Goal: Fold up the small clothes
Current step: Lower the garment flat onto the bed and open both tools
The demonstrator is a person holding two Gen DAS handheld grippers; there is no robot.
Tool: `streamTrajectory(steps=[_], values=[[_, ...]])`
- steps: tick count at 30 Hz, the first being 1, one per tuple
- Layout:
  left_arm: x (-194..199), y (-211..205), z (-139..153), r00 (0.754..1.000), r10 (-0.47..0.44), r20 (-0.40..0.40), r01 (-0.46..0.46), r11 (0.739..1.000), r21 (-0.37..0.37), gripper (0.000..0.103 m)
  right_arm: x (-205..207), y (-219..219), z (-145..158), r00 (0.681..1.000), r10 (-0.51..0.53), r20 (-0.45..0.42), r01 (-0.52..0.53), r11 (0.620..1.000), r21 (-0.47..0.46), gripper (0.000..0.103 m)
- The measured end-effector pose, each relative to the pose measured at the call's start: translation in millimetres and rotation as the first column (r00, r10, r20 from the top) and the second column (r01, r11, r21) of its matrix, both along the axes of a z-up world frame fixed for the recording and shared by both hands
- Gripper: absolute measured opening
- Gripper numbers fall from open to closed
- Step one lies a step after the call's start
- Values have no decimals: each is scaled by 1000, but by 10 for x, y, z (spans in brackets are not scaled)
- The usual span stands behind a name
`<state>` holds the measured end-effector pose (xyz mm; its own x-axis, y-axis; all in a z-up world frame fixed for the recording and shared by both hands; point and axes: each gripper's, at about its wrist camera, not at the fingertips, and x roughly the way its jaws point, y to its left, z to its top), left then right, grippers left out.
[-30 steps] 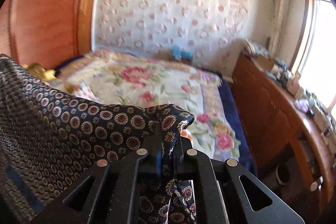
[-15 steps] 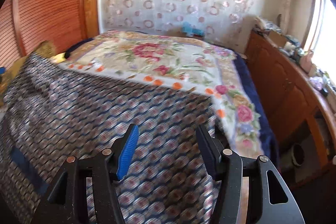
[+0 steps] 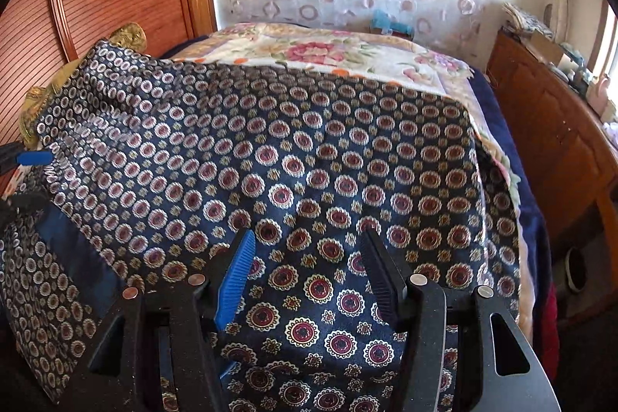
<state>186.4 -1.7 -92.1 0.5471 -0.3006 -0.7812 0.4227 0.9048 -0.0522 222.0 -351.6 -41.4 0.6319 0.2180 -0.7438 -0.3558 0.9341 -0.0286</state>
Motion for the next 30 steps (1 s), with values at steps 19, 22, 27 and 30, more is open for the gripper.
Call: streamTrajectory(steps=[19,22,27,30], values=[[-12,-129,-91,1000,-2,14,1,999,52,90,240,197,-376,999,38,-13,-38,999,-9,89],[-35,-120,-93,1000,-3,14,2,999,52,90,243,194,-365,999,36,-12,-37,999,-10,90],[-146,2,-42,1000,0,24,-1,998,56,90,248,201,-363,999,34,-10,-34,999,-13,90],[-249,183,54,997,41,71,-45,998,54,87,250,199,-365,999,34,-10,-34,999,-13,90]])
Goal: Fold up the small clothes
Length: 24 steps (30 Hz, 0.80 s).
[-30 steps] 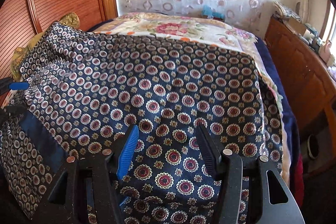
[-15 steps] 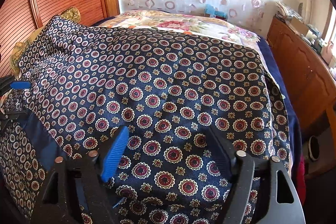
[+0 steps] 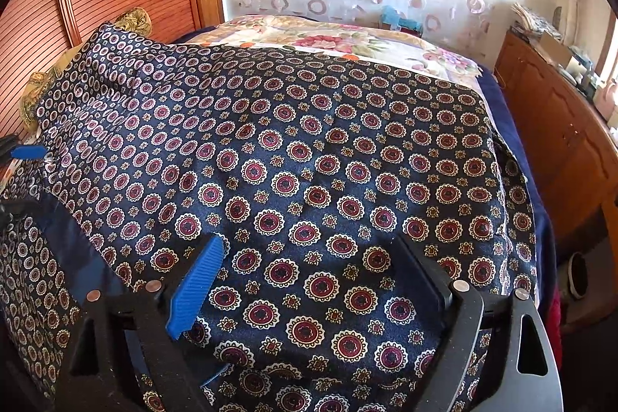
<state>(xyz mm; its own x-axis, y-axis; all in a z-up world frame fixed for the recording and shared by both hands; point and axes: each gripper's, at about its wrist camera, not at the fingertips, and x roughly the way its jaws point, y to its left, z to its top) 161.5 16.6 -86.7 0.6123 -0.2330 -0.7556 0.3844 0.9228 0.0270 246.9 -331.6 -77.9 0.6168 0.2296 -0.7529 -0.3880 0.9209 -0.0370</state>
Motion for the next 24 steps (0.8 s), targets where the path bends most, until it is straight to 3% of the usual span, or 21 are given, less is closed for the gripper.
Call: streamTrajectory(steps=[5,10,19,24], values=[[-76,496,126,992,121,30,-119,991,-53,78,2,-7,0,1000,1,0,-1,1000,0,90],[-27,946,139,966,257,6,-255,960,-114,55,7,-15,0,1000,2,0,-2,1000,0,90],[99,1083,12,951,309,-22,-308,940,-149,49,12,-28,-1,1000,4,0,-4,1000,0,91],[214,1083,72,949,315,-3,-312,938,-148,34,-7,-33,6,1000,-10,2,10,1000,-1,91]])
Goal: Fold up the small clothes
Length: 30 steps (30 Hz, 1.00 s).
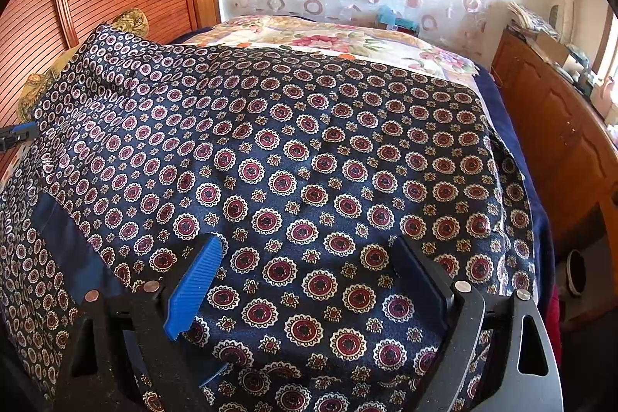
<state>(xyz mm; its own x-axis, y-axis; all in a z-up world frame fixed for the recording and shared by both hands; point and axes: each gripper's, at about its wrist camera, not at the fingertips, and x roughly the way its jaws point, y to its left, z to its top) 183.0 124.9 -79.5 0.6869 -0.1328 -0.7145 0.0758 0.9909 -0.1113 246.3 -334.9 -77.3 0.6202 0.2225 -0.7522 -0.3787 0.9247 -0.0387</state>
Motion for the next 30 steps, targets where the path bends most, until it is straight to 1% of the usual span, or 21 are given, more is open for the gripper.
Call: streamTrajectory(steps=[3,7,12,16,17,18,19,21,23,26,28,29,30], values=[[75,-32,25,1000,0,-1,0,1000,15,34,-88,-51,21,1000,-24,7,24,1000,1,91],[111,-54,22,1000,3,1,-3,999,41,34,-315,-272,80,999,-47,23,45,998,53,91],[104,-40,15,1000,7,3,-7,999,37,34,-524,-645,121,995,-102,16,100,990,101,82],[121,-53,28,1000,3,11,-3,999,35,33,-592,-899,62,989,-145,-17,146,983,114,72],[128,-62,30,1000,1,11,-2,999,35,31,-589,-936,34,988,-152,-29,154,981,116,70],[136,-71,33,1000,-1,12,1,999,37,28,-582,-958,20,987,-155,-35,158,980,118,65],[144,-79,39,1000,-4,13,4,999,39,27,-574,-970,3,987,-156,-42,160,980,121,62],[156,-95,42,1000,-8,14,7,999,45,24,-560,-958,19,988,-150,-40,154,980,127,56],[176,-110,43,1000,-12,12,11,998,56,24,-515,-944,34,988,-145,-47,150,980,130,55],[205,-118,42,1000,-8,11,7,998,70,23,-406,-932,42,986,-158,-47,162,981,104,52],[212,-126,47,1000,-11,11,10,997,79,18,-345,-925,61,985,-164,-47,168,980,102,45],[214,-135,51,1000,-12,12,11,996,86,13,-326,-918,65,985,-164,-47,168,981,101,42],[215,-144,57,1000,-9,14,7,995,100,8,-314,-892,69,986,-163,-45,166,981,97,35]])
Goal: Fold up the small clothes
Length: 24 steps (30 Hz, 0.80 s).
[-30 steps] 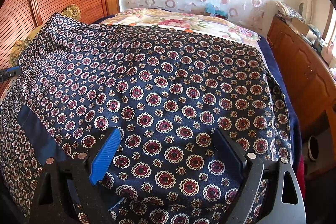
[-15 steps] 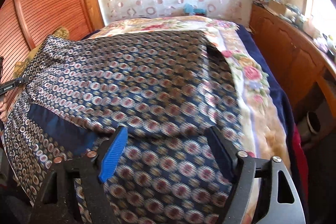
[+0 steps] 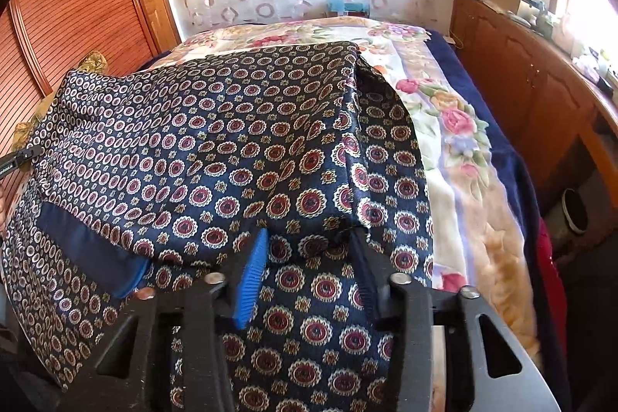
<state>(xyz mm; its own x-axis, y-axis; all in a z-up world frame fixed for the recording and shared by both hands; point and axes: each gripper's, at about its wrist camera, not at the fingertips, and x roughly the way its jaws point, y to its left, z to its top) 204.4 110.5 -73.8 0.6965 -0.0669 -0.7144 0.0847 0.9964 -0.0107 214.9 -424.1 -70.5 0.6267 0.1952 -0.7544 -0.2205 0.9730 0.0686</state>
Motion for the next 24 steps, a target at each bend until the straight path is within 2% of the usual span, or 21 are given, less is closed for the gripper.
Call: streamTrajectory(steps=[2,3,4,9,18,21,24], values=[[-14,-9,24,1000,3,11,-4,1000,10,6,7,66,12,1000,9,1,-9,1000,-6,21],[-26,-13,45,1000,-2,17,1,1000,7,5,10,81,9,1000,19,-1,-19,1000,-8,10],[-46,-21,74,1000,-4,25,4,1000,3,4,9,111,8,999,35,-7,-35,999,-13,5],[-235,-119,262,996,-40,74,41,999,-11,3,-59,135,62,997,81,12,-81,996,-24,3],[-638,-202,552,984,-86,159,92,995,-36,3,-397,3,367,993,87,82,-87,996,-7,3],[-574,-137,515,986,-60,159,64,998,-21,3,-456,-25,397,991,92,92,-91,996,-15,3],[-436,21,398,993,2,118,3,999,-37,3,-457,-2,338,993,91,82,-89,996,-22,3]])
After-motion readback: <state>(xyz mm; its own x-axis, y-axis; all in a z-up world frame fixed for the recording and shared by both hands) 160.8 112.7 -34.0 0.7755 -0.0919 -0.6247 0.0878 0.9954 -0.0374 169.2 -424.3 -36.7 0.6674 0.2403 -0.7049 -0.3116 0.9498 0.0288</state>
